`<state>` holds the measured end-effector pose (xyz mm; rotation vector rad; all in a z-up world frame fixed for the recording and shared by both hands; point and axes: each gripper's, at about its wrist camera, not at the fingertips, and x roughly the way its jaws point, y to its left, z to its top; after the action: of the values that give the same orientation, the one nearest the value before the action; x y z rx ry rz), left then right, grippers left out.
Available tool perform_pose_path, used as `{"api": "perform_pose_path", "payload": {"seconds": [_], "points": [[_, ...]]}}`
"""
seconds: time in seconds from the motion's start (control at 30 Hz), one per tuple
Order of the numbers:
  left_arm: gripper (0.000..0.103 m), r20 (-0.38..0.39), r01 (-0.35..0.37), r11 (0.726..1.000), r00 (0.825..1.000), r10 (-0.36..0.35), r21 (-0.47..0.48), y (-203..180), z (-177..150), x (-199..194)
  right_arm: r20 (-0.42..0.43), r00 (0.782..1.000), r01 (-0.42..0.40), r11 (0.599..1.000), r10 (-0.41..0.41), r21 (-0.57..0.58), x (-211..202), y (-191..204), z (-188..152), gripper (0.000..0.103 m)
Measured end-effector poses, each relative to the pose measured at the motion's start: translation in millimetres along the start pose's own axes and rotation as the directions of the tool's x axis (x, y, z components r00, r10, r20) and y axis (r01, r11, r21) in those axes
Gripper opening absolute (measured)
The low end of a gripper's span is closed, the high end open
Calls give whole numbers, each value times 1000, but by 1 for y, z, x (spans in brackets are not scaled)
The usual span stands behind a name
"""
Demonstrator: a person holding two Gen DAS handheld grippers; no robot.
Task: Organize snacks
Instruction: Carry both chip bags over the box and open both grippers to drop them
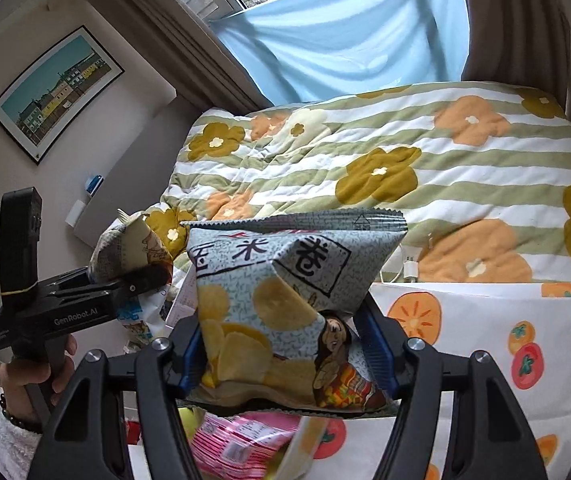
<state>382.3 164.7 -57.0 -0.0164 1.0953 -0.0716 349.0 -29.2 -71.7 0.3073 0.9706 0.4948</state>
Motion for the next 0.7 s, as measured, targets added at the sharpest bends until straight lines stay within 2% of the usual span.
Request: {"api": "perform_pose_path", "payload": {"seconds": [0.1,0.2,0.27,0.33,0.37,0.4,0.5,0.6,0.7], "points": [[57,-26,11,999,1000,-10,31,18,5,17,-3,1000,26,999,-26,31,20,17,-3,62],[58,-60,60,997,997,-57,52,26,11,33,-7,999,53,997,-52,60,31,26,-7,62],[61,-76,54,995,996,-48,83,26,15,47,-13,996,86,994,-85,69,38,29,-9,62],[77,-86,46,992,996,-36,120,25,17,56,-20,994,108,991,-106,81,41,29,-10,62],[93,-75,42,990,997,-32,133,25,16,57,-24,993,113,990,-112,87,43,29,-10,62],[99,-63,44,989,997,-36,138,25,16,54,-28,993,120,989,-118,91,45,30,-9,62],[100,-38,91,986,996,-87,139,27,13,49,-35,992,128,988,-125,90,50,31,-8,62],[100,-35,73,990,997,-69,118,33,9,46,-47,991,127,989,-123,81,57,32,-7,62],[100,-36,96,992,995,-94,82,42,2,39,-57,993,111,991,-107,73,62,36,-6,62]]}}
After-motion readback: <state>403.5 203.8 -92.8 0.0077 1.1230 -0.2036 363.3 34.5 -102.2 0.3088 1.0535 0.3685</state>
